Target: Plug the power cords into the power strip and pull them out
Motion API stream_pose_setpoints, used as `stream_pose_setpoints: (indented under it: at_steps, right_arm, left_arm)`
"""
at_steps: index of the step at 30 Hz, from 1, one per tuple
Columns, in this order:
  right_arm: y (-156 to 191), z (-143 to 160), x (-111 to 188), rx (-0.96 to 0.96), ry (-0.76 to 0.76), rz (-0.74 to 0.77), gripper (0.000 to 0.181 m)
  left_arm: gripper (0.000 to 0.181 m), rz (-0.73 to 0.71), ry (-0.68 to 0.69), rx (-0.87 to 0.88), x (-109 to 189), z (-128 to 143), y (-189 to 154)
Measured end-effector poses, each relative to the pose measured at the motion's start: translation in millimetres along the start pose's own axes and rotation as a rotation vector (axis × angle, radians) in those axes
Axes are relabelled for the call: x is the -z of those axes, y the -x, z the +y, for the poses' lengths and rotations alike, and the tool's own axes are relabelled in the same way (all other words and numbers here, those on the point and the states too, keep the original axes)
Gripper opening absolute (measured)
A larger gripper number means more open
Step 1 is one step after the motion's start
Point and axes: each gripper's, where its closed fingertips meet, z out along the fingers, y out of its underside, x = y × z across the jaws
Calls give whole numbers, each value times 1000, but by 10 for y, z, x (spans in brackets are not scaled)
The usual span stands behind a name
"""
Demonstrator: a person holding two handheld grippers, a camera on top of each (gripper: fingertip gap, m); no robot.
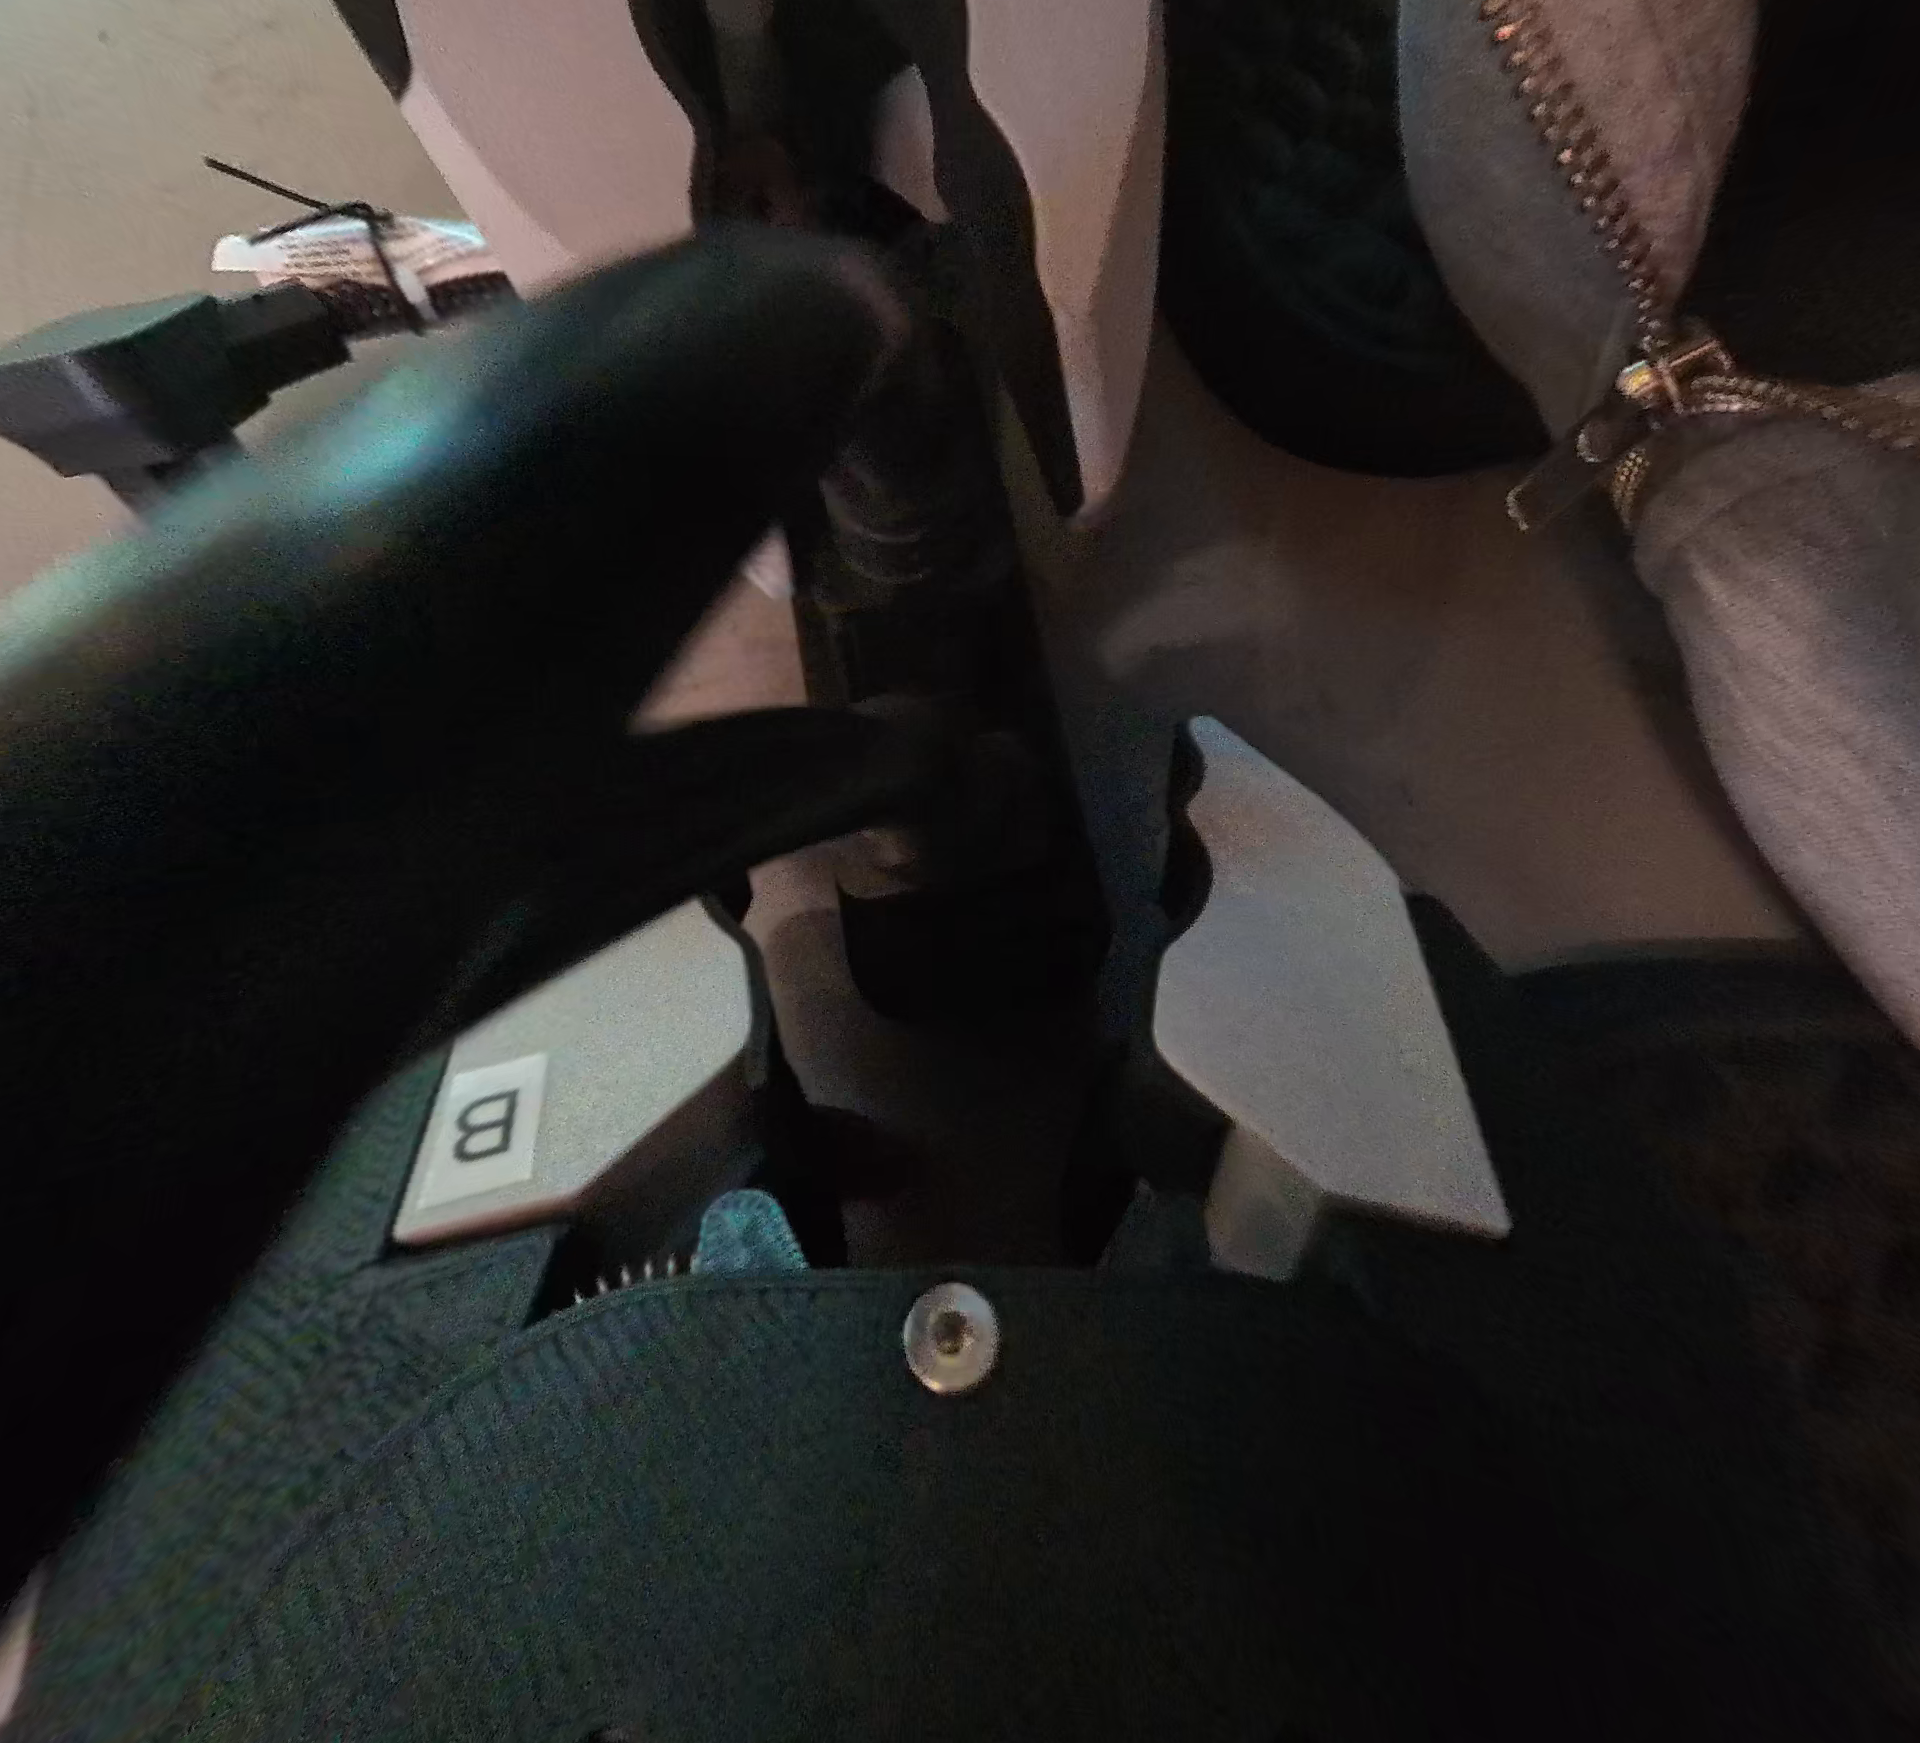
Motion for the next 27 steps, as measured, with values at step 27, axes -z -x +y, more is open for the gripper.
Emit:
stream_pose_setpoints:
  at_steps: [27]
  right_arm:
    - [-117, 205, -369, -136, 285, 20, 29]
  left_arm:
    - [44, -66, -32, 65, 214, 112, 48]
